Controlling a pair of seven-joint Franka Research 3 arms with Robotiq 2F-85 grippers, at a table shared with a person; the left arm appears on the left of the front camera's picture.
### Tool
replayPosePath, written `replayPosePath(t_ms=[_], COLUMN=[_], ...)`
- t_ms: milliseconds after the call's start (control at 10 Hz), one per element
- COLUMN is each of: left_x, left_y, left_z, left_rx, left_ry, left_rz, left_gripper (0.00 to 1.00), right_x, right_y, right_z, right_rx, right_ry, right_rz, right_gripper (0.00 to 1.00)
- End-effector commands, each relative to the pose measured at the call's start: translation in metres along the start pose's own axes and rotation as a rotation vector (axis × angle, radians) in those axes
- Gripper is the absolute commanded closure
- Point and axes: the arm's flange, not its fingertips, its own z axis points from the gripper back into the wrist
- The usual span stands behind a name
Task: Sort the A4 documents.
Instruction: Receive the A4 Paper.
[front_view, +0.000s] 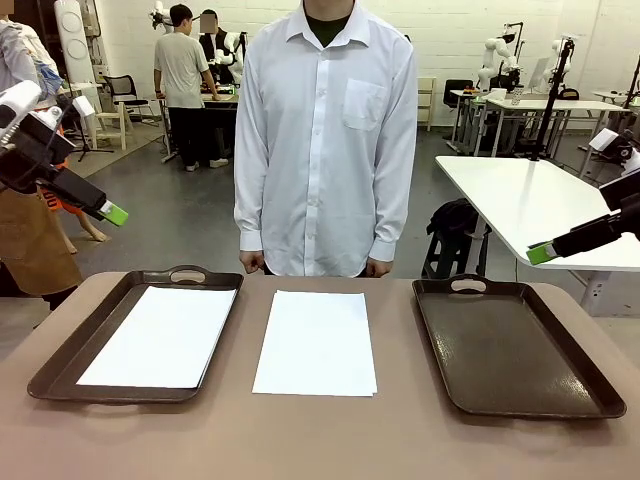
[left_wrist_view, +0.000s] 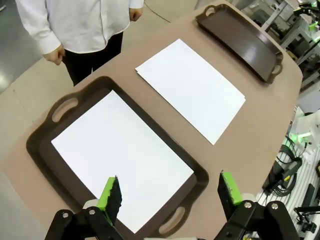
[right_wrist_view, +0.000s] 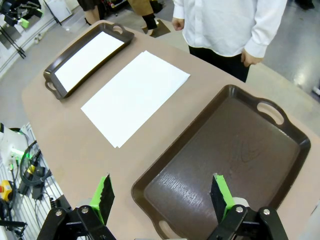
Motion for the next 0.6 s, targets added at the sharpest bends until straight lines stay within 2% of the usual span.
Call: replayPosePath(t_ms=[0,200,500], left_x=[0.009,0.010,0.008], left_y=[-0.009,-0.018,-0.023], left_z=[-0.035,-0.043,-0.046], left_rx=[0.068,0.113,0.099], left_ry=[-0.048,-0.124,-0.132], left_rz=[0.039,0.098,0.106], left_gripper=[0.00,0.00,0.00], right_x=[0.000,0.000,0.000], right_y=[-0.002,-0.002,-0.002], right_z=[-0.002,-0.002,-0.002], right_rx=[0.020,0.020,0.020], right_ry=[-0.014,-0.014,-0.014], right_rz=[0.002,0.002,0.002], right_gripper=[0.00,0.00,0.00])
